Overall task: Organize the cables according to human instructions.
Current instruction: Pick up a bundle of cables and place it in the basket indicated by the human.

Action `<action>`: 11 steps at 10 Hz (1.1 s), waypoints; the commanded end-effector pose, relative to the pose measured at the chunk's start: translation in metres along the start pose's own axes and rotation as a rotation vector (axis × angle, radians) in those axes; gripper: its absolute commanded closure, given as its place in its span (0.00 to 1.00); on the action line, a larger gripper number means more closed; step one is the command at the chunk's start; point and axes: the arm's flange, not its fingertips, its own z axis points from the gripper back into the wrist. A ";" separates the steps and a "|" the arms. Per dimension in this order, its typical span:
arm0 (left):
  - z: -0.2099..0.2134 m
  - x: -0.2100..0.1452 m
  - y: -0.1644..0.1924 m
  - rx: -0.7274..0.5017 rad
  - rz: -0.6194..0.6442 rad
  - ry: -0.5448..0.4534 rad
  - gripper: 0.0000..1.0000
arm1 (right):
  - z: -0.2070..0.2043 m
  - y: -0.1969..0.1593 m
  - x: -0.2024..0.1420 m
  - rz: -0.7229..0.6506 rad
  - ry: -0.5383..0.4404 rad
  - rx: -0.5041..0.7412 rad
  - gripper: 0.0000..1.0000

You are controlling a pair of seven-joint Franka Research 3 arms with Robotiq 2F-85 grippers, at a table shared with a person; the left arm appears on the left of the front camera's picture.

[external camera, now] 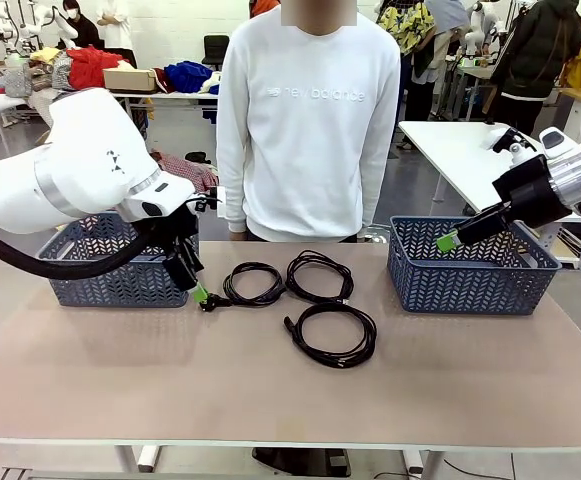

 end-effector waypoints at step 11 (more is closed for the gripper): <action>0.001 0.003 0.000 0.003 -0.003 0.000 0.00 | -0.002 -0.004 0.000 0.017 -0.027 0.017 0.00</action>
